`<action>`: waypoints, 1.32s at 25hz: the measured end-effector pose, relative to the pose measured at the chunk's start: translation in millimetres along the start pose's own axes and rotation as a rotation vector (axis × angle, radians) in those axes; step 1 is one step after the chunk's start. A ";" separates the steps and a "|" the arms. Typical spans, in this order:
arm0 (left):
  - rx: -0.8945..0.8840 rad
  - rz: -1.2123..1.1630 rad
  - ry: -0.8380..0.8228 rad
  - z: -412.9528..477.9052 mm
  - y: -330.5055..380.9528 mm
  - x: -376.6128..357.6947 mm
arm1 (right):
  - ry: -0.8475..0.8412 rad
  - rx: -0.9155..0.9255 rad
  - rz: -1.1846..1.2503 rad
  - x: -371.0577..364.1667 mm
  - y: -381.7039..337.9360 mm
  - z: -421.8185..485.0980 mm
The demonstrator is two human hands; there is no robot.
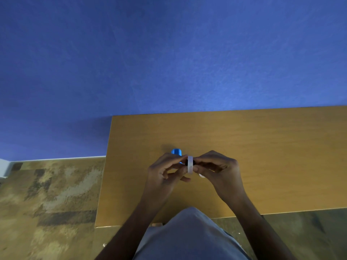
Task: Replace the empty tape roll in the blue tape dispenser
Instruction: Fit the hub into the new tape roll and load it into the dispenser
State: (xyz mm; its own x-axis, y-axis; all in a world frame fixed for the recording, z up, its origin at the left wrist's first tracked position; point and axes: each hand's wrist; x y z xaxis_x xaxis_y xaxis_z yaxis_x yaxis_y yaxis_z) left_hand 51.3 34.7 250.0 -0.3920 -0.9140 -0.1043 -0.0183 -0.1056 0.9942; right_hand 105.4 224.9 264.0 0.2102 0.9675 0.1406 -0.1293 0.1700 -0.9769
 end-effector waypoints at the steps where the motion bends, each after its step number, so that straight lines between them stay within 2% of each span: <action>1: 0.001 -0.005 0.001 0.4 -0.8 -1.7 | -0.004 -0.004 0.009 2.0 0.4 0.7; 11: 0.120 0.060 0.035 12.6 -14.2 -1.2 | -0.074 -0.093 -0.028 11.5 22.8 10.1; 17: 0.259 0.180 0.043 32.9 -37.2 10.4 | -0.097 -0.105 -0.227 6.8 53.8 28.0; 21: 0.312 0.214 0.087 51.3 -54.9 16.8 | -0.100 -0.225 -0.195 -2.3 74.8 44.6; 33: 0.442 0.219 0.122 96.8 -107.3 35.8 | -0.359 -0.208 -0.285 -5.3 130.4 91.5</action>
State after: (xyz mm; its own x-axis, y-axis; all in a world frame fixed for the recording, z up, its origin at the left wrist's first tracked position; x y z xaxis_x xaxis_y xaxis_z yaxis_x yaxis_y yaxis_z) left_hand -49.8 51.2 142.0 -0.3203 -0.9380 0.1324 -0.3456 0.2459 0.9056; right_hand -1.3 259.0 150.6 -0.1422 0.8975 0.4175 0.0883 0.4316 -0.8977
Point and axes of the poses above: each hand's wrist, its own z-axis towards the middle knuckle, its own x-axis out of the back of the hand, y = z × x, and after that the axes turned 1 degree about -y, right-handed
